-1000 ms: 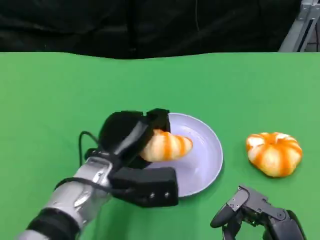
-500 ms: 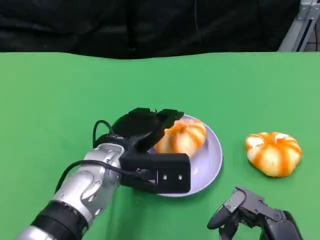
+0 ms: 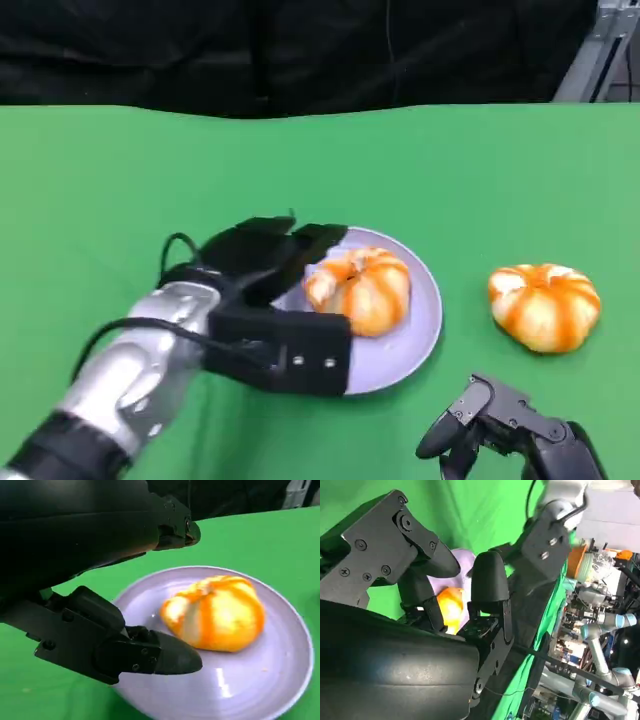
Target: Grasp the bread from the table and place it into the plate.
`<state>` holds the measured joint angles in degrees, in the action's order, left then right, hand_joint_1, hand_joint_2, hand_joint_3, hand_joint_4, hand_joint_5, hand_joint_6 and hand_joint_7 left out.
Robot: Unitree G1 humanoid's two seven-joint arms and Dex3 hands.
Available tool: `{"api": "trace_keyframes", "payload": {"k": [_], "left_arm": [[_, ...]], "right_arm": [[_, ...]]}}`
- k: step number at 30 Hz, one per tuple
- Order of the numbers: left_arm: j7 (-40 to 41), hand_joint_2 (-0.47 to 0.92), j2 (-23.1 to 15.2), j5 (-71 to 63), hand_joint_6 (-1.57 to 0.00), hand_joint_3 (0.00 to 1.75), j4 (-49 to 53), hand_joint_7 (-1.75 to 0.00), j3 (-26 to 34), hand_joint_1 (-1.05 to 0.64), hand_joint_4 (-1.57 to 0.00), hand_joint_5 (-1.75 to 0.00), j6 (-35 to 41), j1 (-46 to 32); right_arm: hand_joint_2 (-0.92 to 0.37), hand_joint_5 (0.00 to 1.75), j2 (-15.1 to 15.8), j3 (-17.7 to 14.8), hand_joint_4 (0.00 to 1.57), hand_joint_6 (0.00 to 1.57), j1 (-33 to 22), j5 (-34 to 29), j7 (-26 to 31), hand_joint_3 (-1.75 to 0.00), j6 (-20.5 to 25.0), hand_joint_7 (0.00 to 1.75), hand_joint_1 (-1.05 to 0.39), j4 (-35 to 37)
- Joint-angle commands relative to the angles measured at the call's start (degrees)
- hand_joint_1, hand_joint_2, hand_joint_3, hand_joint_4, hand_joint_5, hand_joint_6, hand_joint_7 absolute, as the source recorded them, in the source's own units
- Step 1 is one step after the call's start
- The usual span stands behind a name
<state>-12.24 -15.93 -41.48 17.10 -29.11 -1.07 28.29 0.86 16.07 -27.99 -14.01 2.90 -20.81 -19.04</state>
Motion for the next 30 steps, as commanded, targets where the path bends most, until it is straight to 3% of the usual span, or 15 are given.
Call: {"api": "trace_keyframes", "payload": {"k": [1,3,4,5,6,12,15,18,25,30], "left_arm": [[-1.23,0.92,-4.16,4.59,-0.22,0.36,-8.46,-0.13,4.97,-0.71,-0.22,-0.15,-1.70,-5.51],[-0.80,0.92,-5.09,8.33,-0.28,0.33,-12.54,-0.17,8.43,-0.65,-0.31,-0.26,-2.83,-9.11],[-0.14,0.92,-5.20,10.51,-0.31,0.33,-14.34,-0.24,10.34,-0.61,-0.27,-0.51,-3.72,-11.26],[2.04,0.92,-4.60,13.78,-0.35,0.30,-16.17,-0.26,13.09,-0.57,-0.27,-0.63,-6.19,-14.64],[3.54,0.92,-4.10,15.97,-0.46,0.24,-17.35,-0.29,14.97,-0.48,-0.37,-0.76,-8.02,-16.96],[9.29,0.91,1.53,29.80,-0.82,0.18,-19.01,-0.49,22.78,-0.22,-0.69,-1.04,-20.38,-28.45],[9.07,0.53,3.93,34.81,-0.81,1.03,-22.38,-0.92,25.36,-0.10,-0.74,-1.29,-19.45,-33.22],[7.77,0.40,4.80,38.99,-0.79,1.36,-25.54,-1.19,27.44,0.00,-0.79,-1.44,-19.52,-37.89],[8.02,0.36,8.16,42.75,-0.81,1.51,-29.29,-1.53,27.81,0.03,-0.87,-1.71,-20.53,-46.51],[5.89,0.36,9.99,46.29,-0.79,1.50,-26.20,-1.64,27.86,-0.01,-0.91,-1.75,-21.60,-46.80]], "right_arm": [[-0.34,1.72,0.53,-0.48,0.70,0.67,-0.09,0.29,0.00,-1.41,0.24,1.41,-0.02,-0.29],[-0.34,1.72,0.60,-0.52,0.70,0.67,0.04,0.37,-0.01,-1.41,0.14,1.41,-0.02,-0.17],[-0.34,1.72,0.63,-0.55,0.70,0.67,0.07,0.47,-0.02,-1.41,0.12,1.41,-0.02,-0.14],[-0.34,1.72,0.61,-0.55,0.70,0.67,0.00,0.59,-0.09,-1.41,0.41,1.41,-0.02,-0.33],[-0.34,1.72,0.60,-0.54,0.70,0.67,-0.05,0.67,-0.13,-1.41,0.62,1.41,-0.02,-0.47],[-0.34,1.73,0.64,-0.47,0.70,0.67,-0.24,1.09,-0.35,-1.42,0.71,1.42,-0.02,-0.65],[-0.34,1.72,0.87,-0.58,0.70,0.67,-0.41,0.60,-0.33,-1.42,0.50,1.43,-0.03,-0.86],[-0.35,1.72,1.04,-0.69,0.70,0.67,-0.67,0.93,-0.54,-1.41,0.38,1.43,-0.04,-1.06],[-0.37,1.71,1.85,-1.65,0.69,0.66,-1.22,2.50,-1.60,-1.36,0.78,1.44,-0.05,-1.80],[-0.39,1.71,1.96,-2.02,0.68,0.66,-1.07,2.20,-1.74,-1.34,-0.20,1.44,-0.04,-1.08]]}}
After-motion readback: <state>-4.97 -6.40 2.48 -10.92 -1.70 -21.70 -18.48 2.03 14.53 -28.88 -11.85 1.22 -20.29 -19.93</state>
